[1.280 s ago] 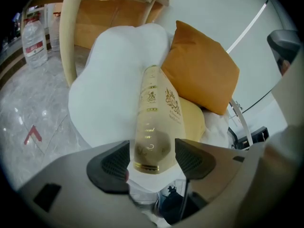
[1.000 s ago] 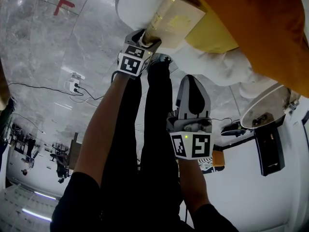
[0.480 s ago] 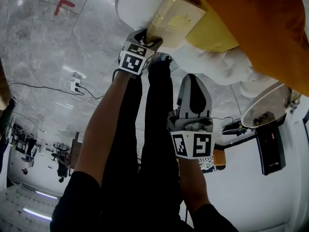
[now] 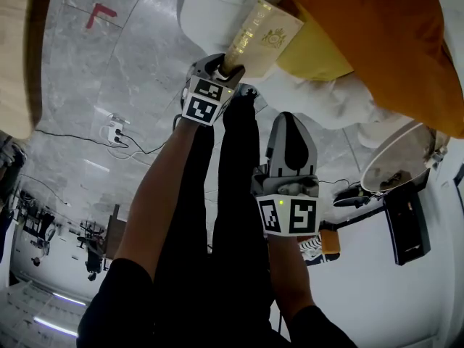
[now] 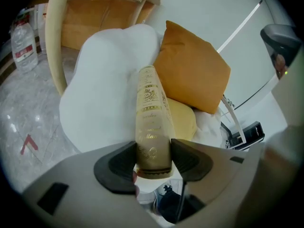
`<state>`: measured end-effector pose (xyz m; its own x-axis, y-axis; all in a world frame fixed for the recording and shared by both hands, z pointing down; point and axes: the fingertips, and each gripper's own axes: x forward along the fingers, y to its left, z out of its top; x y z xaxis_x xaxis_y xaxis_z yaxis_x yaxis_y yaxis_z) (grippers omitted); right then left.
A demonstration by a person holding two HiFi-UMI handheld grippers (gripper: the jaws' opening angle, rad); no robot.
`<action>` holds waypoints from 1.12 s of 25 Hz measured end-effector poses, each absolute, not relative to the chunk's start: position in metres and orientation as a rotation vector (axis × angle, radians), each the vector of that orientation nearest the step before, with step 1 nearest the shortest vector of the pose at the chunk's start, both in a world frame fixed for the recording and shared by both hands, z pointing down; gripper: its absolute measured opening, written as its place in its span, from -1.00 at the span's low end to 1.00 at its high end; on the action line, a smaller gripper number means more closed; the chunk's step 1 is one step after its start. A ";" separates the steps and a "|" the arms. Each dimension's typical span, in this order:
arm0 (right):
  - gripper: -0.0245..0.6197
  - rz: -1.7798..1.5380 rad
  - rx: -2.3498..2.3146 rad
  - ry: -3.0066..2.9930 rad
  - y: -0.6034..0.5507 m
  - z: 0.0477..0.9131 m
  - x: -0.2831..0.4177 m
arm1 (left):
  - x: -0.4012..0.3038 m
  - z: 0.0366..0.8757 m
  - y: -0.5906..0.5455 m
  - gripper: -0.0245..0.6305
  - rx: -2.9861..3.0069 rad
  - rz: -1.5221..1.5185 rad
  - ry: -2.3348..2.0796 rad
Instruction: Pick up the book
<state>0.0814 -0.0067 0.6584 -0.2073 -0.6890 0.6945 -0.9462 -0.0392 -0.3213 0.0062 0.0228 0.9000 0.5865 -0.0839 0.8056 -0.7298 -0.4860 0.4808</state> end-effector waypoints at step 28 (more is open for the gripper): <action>-0.91 0.984 1.785 -1.988 0.009 0.588 0.076 | -0.020 0.754 -0.005 -0.23 2.197 0.793 -0.870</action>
<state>0.0756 0.0092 0.5880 -0.1881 -0.7563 0.6266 -0.9570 -0.0024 -0.2902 -0.0203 -0.0049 0.7538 0.5993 -0.3606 0.7147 -0.7450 -0.5778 0.3333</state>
